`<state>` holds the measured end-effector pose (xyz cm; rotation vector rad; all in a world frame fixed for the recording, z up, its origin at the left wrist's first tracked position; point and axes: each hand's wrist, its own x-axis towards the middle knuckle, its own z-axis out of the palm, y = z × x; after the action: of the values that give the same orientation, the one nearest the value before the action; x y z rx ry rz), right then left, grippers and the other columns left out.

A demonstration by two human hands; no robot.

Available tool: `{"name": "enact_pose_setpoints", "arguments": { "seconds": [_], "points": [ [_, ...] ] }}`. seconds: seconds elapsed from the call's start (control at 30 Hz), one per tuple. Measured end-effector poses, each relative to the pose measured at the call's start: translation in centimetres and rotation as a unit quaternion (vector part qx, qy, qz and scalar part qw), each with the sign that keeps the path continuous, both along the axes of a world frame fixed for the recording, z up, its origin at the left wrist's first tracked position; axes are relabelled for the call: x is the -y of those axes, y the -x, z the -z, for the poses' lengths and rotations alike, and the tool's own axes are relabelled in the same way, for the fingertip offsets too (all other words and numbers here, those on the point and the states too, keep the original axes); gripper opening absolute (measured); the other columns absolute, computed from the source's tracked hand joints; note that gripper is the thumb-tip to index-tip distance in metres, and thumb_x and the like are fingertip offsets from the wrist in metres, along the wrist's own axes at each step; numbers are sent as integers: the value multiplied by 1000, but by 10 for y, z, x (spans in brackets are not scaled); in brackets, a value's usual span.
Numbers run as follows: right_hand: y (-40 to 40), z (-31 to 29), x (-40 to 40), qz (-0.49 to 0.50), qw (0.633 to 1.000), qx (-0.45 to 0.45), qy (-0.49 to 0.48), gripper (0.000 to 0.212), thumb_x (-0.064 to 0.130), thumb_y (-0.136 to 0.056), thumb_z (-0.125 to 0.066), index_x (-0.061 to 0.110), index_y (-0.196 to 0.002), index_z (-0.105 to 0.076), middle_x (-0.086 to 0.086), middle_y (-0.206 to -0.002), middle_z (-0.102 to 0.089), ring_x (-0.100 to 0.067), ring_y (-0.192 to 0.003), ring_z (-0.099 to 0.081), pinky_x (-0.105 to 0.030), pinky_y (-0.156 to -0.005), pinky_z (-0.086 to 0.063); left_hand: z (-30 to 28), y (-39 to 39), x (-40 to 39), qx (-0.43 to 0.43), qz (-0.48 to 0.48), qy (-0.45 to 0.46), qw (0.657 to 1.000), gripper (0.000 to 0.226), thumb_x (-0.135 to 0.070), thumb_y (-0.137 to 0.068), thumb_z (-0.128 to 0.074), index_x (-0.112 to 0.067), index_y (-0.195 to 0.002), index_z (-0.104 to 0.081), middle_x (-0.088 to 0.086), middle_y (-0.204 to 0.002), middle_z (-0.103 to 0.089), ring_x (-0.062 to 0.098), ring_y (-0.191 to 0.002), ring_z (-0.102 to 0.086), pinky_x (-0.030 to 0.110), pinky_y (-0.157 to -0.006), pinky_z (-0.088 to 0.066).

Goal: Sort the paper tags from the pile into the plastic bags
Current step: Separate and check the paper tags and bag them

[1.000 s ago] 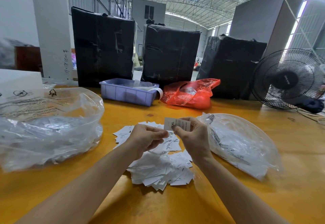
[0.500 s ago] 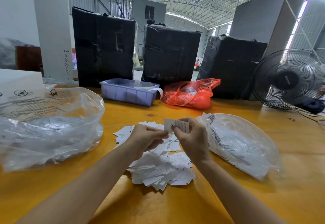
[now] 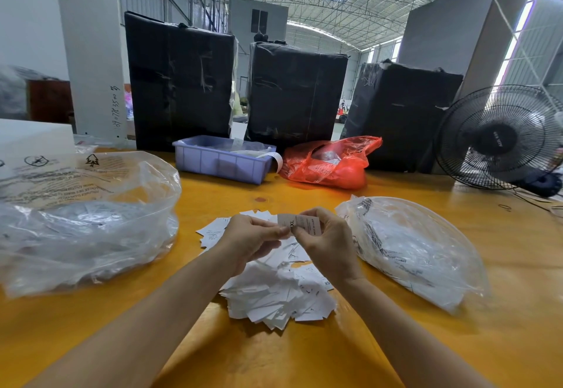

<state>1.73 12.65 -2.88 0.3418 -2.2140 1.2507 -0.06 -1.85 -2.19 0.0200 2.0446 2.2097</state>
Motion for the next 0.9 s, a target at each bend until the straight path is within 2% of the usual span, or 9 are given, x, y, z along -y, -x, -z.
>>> {"name": "enact_pose_setpoints", "arguments": {
  "seconds": [0.13, 0.2, 0.3, 0.4, 0.5, 0.63, 0.73, 0.83, 0.9],
  "points": [
    [1, -2, -2, -53, 996, 73, -1, 7, 5, -85, -65, 9, -90, -63, 1, -68, -56, -16, -63, -51, -39, -59, -48, 1, 2, 1, -7, -10, 5, 1000, 9, -11, -68, -81, -8, -69, -72, 0, -57, -69, 7, -51, -62, 14, -44, -47],
    [2, -3, -4, -88, 988, 123, 14, 15, 2, -83, -66, 11, -94, -59, -5, -75, -58, -20, -68, -54, -43, -66, -51, 1, 3, 2, -13, -8, 3, 1000, 8, -9, -70, -79, -7, -70, -72, 1, -56, -68, 6, -48, -62, 14, -44, -47],
    [3, -2, -9, -101, 979, 172, 41, 34, 1, -75, -75, 10, -101, -56, -15, -87, -63, -22, -75, -62, -38, -70, -56, 2, 2, 1, -27, 10, 23, 999, 7, -9, -73, -77, -8, -68, -73, 2, -56, -69, 5, -46, -62, 14, -45, -47],
    [5, -1, -11, -86, 982, 159, 61, 27, 6, -79, -74, 9, -100, -58, -12, -83, -66, -15, -67, -63, -26, -63, -55, 3, 3, -1, -32, 10, 28, 999, 13, -15, -76, -76, -6, -68, -72, 3, -57, -68, 6, -46, -62, 16, -46, -48],
    [6, -1, -10, -71, 988, 134, 29, 9, 9, -93, -57, 6, -100, -62, -4, -77, -64, -9, -62, -57, -19, -60, -49, 5, 5, -3, -31, -16, 22, 999, 28, -27, -82, -70, -4, -67, -68, 5, -58, -67, 8, -47, -62, 17, -47, -50],
    [6, -1, -6, -82, 987, 136, 29, 17, 7, -95, -52, 3, -104, -66, -1, -71, -61, -6, -57, -54, -19, -59, -48, 5, 6, -4, -20, -26, 7, 999, 29, -31, -84, -68, -2, -77, -68, 11, -73, -67, 17, -65, -64, 24, -54, -53],
    [4, 0, -1, -96, 985, 133, 49, 18, 6, -91, -59, 1, -106, -67, 0, -67, -62, -4, -51, -54, -16, -54, -47, 7, 5, -6, -13, -35, 16, 999, 28, -33, -83, -69, -6, -80, -68, 9, -72, -65, 18, -66, -61, 27, -55, -50],
    [2, 1, 2, -104, 986, 125, 26, 26, 11, -91, -60, 1, -114, -65, 2, -72, -63, -1, -56, -54, -18, -58, -48, 7, 5, -7, -3, -47, 23, 999, 28, -36, -83, -69, -8, -83, -68, 8, -71, -64, 19, -65, -59, 25, -51, -45],
    [0, 0, 5, -112, 987, 110, -16, 28, 18, -93, -58, 4, -117, -65, 9, -82, -63, 4, -63, -55, -21, -66, -47, 8, 6, -7, 5, -60, 16, 998, 28, -36, -83, -69, -8, -85, -68, 10, -74, -64, 22, -68, -60, 28, -56, -47]
  ]
}}
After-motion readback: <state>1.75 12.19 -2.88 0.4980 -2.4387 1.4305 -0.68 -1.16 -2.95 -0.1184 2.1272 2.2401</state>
